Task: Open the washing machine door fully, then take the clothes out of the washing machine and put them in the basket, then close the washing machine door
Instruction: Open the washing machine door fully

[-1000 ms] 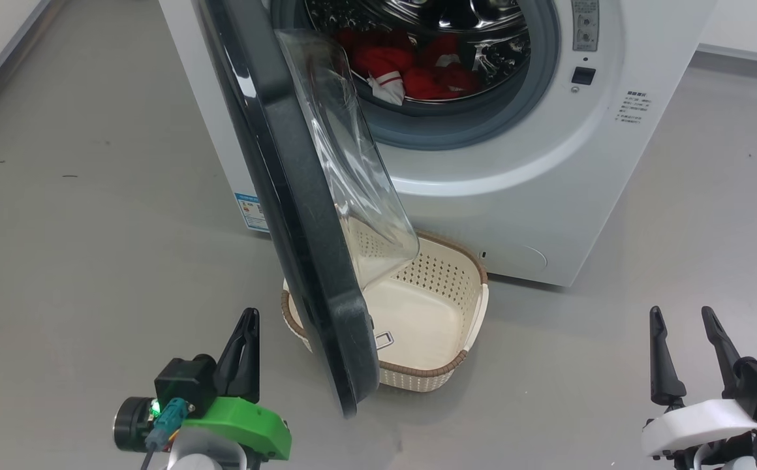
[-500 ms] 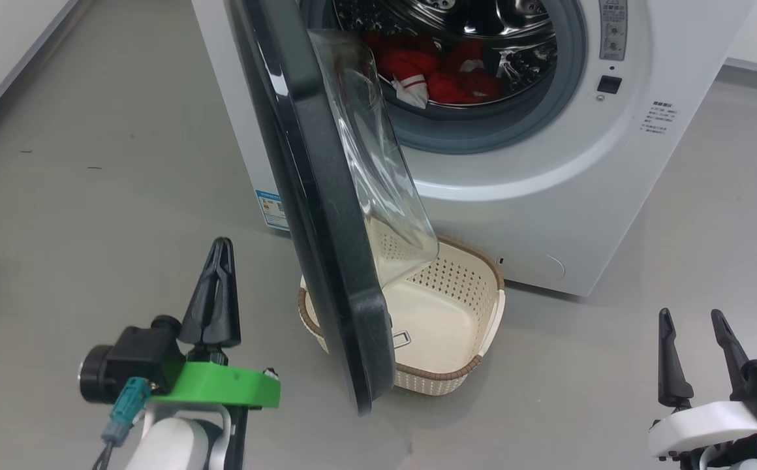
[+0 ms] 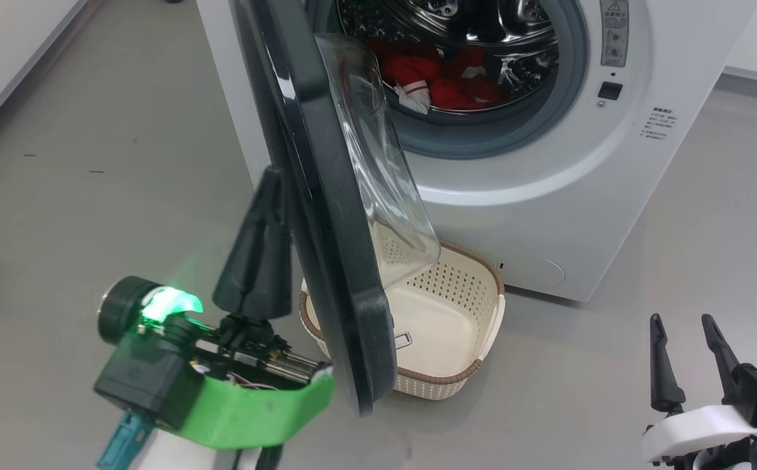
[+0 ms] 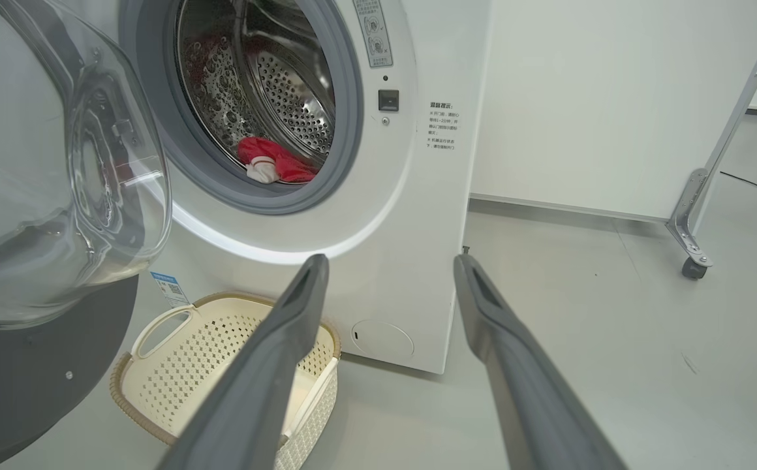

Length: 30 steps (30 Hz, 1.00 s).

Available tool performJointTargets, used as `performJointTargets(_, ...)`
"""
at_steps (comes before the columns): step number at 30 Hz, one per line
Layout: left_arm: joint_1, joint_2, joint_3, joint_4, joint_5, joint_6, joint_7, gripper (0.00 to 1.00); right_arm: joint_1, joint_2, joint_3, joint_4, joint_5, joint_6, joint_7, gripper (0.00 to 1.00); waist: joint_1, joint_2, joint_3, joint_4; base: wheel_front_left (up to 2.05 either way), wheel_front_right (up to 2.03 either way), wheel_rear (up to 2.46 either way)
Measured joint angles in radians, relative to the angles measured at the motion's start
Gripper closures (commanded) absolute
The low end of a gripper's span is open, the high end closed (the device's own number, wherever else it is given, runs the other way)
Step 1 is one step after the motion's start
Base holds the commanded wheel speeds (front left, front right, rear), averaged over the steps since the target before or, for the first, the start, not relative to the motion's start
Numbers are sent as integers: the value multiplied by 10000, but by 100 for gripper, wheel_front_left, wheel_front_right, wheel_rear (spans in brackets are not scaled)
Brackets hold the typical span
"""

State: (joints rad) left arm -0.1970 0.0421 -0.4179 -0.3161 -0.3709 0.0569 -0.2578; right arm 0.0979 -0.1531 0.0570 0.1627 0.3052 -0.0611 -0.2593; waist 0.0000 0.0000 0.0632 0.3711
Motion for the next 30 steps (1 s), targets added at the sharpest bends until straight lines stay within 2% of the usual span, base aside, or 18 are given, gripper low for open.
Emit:
performJointTargets(7,52,13,-1710,-2,-201,-780,12,100,1,125,25,150,-86,161,0,0,0,0,-90,-130,0,0,0)
performJointTargets(12,358,86,-2782,341,-309,-1450,640,100,61,217,10,221,-90,186,0,0,0,0,-177,-235,0,0,0)
performJointTargets(20,847,410,-3599,1191,-809,-1517,1785,100,122,301,-4,318,-194,291,0,0,0,0,-233,-344,0,0,0)
performJointTargets(25,1158,502,-3532,1825,-976,-1513,2240,100,125,351,-33,374,-255,336,2,0,0,0,-228,-390,0,0,0)
performJointTargets(30,1268,558,-3177,2288,-1037,-1321,2387,100,126,397,-92,385,-267,368,0,0,0,0,-190,-428,0,0,0)
